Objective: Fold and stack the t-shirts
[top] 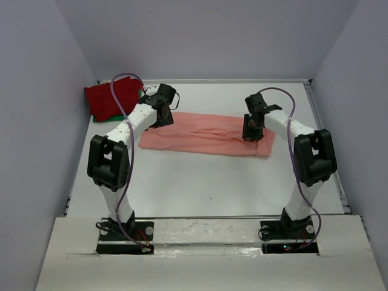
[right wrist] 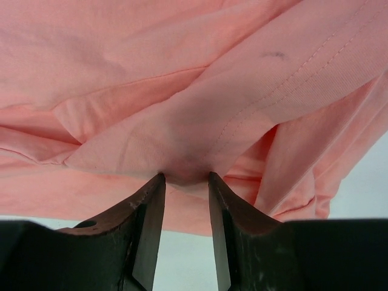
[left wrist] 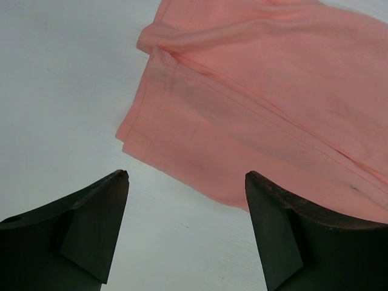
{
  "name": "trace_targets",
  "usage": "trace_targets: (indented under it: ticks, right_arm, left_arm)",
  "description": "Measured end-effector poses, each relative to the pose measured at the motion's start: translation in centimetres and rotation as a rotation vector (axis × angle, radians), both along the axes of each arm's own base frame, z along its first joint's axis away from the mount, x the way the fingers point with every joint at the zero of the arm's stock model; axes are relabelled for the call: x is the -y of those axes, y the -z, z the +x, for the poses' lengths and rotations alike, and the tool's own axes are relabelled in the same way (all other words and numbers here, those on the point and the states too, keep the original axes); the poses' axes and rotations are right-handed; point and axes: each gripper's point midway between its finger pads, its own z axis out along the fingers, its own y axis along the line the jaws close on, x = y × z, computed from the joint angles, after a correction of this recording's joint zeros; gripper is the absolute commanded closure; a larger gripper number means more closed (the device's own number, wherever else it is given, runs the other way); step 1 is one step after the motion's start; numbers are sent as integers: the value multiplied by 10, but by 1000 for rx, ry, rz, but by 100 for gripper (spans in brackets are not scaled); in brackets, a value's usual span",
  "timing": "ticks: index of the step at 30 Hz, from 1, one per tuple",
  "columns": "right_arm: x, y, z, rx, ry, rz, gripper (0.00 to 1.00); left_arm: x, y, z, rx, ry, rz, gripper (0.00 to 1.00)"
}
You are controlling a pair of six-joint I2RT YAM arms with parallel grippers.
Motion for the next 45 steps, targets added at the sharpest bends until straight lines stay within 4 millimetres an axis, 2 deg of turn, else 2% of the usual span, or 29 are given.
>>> trace_targets:
  ticks: [6,12,15,18,20,21,23,29,32,36,41,45]
  right_arm:
    - [0,0,0,-1,0,1,50]
    - [0,1,-1,-3,0,0,51]
    - [1,5,-4,-9,-1,-2,56]
    - [2,9,-8,-23,0,-2,67]
    - [0,11,-9,-25,0,6,79]
    - [-1,13,-9,-25,1,12,97]
    - [-1,13,-9,-25,-2,14,100]
    - [-2,13,-7,-18,-13,16,100]
    - [-2,9,0,-4,-27,7,100]
    - [-3,-7,18,49,-48,-10,100]
    - [-9,-35,54,140,-72,-18,100]
    - [-17,-40,80,166,-103,-18,100]
  left_arm:
    - [0,2,-1,-3,2,2,12]
    - [0,2,0,-2,3,1,12]
    - [0,2,0,-3,4,0,12]
    - [0,2,0,-3,4,0,12]
    - [0,2,-1,-3,4,1,12]
    - [0,2,-1,-4,4,1,12]
    - [-1,2,-2,-5,4,4,12]
    - [-1,3,-3,-7,6,3,12]
    - [0,3,-3,-6,7,-1,12]
    - [1,2,-2,-1,8,-6,12]
    - [1,2,-1,1,9,-7,12]
    - [1,2,-1,0,12,-5,12]
